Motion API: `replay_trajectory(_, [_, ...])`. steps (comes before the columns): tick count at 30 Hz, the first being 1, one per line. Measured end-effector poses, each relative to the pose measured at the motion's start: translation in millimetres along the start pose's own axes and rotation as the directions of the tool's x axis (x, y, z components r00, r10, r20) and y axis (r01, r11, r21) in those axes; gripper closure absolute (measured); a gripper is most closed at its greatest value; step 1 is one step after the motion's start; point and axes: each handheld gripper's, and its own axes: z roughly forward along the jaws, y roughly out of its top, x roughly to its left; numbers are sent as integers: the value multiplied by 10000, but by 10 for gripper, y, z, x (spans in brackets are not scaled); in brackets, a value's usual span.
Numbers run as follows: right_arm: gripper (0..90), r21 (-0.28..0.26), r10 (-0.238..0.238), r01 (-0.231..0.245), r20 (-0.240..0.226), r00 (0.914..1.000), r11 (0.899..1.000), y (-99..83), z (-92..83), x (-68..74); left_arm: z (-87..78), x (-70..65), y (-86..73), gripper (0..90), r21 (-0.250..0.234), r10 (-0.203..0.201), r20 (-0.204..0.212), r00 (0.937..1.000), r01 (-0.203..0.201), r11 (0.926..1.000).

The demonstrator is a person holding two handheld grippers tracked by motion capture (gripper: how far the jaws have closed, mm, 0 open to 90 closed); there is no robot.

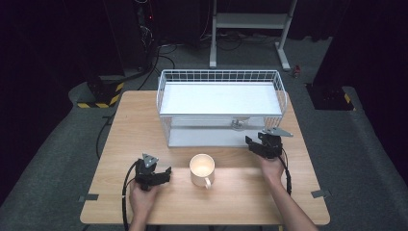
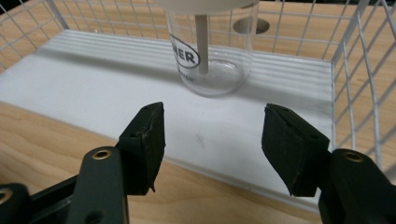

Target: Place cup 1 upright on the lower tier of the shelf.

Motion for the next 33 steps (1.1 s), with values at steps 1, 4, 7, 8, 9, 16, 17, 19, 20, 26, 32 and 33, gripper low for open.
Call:
replay_trajectory(1, [393, 73, 63, -63, -7, 10000, 10000, -6, -17, 1, 0, 0, 0, 174, -2, -3, 0, 10000, 3, 10000])
replay_trajectory(4, [393, -110, 4, -4, -58, 10000, 9999, -33, -76, -12, 0, 0, 0, 175, -1, -3, 0, 10000, 3, 10000])
replay_trajectory(7, [393, -176, -77, 76, -45, 10000, 9998, -56, -120, -27, 0, 0, 0, 174, 0, 0, 1, 10000, 0, 10000])
replay_trajectory(8, [392, -214, 7, -9, -81, 10000, 9998, -64, -138, -34, 0, 0, 0, 175, -3, -2, 0, 10000, 2, 10000])
replay_trajectory(9, [392, -247, 57, -60, -111, 9999, 9997, -72, -157, -43, 0, 0, 0, 175, 0, 1, -2, 10000, -1, 10000])
replay_trajectory(16, [386, -421, -26, 19, -166, 9999, 9991, -87, -304, -64, 0, 0, 0, 174, -2, -2, 0, 10000, 2, 10000])
replay_trajectory(17, [386, -452, -53, 46, -156, 9999, 9990, -87, -320, -68, -1, 0, 0, 175, 5, -5, 1, 10000, 5, 10000])
replay_trajectory(19, [387, -515, -79, 73, -126, 9999, 9986, -88, -346, -77, 0, 0, 0, 175, -2, -1, 1, 10000, 1, 10000])
replay_trajectory(20, [386, -526, -87, 82, -81, 9999, 9986, -92, -358, -79, 0, 0, 0, 175, -3, -3, 3, 10000, 3, 10000])
replay_trajectory(26, [386, -626, -76, 69, -107, 9999, 9980, -168, -439, -97, 0, -1, 0, 176, -5, 3, 1, 10000, -3, 10000])
replay_trajectory(32, [381, -693, 54, -60, -89, 9999, 9976, -263, -543, -138, 0, -1, 0, 176, -12, 4, -5, 10000, -4, 10000])
replay_trajectory(33, [380, -729, 28, -34, -93, 10000, 9973, -276, -558, -153, 0, -1, 0, 176, -12, 4, -5, 10000, -4, 10000])
